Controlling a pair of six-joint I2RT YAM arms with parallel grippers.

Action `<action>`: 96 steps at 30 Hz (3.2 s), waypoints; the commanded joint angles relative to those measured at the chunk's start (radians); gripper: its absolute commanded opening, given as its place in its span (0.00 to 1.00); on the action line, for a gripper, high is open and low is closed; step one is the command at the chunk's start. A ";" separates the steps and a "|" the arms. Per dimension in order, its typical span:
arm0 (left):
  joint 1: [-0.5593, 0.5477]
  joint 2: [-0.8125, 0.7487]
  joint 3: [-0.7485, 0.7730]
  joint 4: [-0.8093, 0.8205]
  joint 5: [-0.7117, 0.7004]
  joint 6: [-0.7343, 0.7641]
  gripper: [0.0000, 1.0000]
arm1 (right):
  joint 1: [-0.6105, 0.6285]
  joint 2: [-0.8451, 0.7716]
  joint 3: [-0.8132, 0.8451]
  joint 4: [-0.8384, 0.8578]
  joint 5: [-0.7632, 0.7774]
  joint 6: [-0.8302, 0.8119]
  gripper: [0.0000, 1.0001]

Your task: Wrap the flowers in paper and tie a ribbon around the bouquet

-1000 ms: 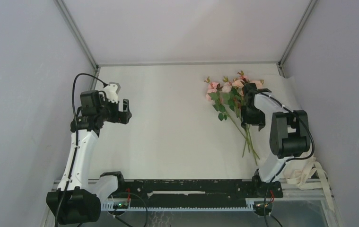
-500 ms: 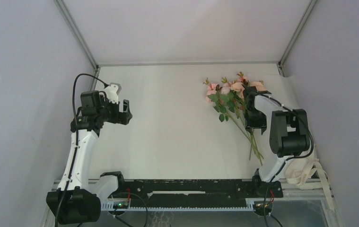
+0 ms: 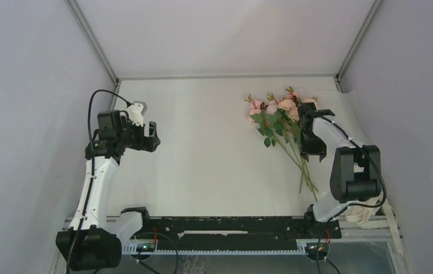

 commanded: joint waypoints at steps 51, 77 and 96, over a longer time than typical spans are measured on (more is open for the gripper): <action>-0.008 -0.004 0.098 -0.031 0.029 0.001 0.88 | 0.408 -0.805 0.287 0.620 0.489 -0.028 0.00; 0.005 0.136 0.113 -0.008 -0.167 0.022 0.90 | 1.000 0.099 0.268 0.863 0.080 0.205 0.00; 0.023 0.307 -0.052 0.149 -0.608 0.231 0.88 | 0.781 0.155 0.369 0.596 -0.506 0.022 0.81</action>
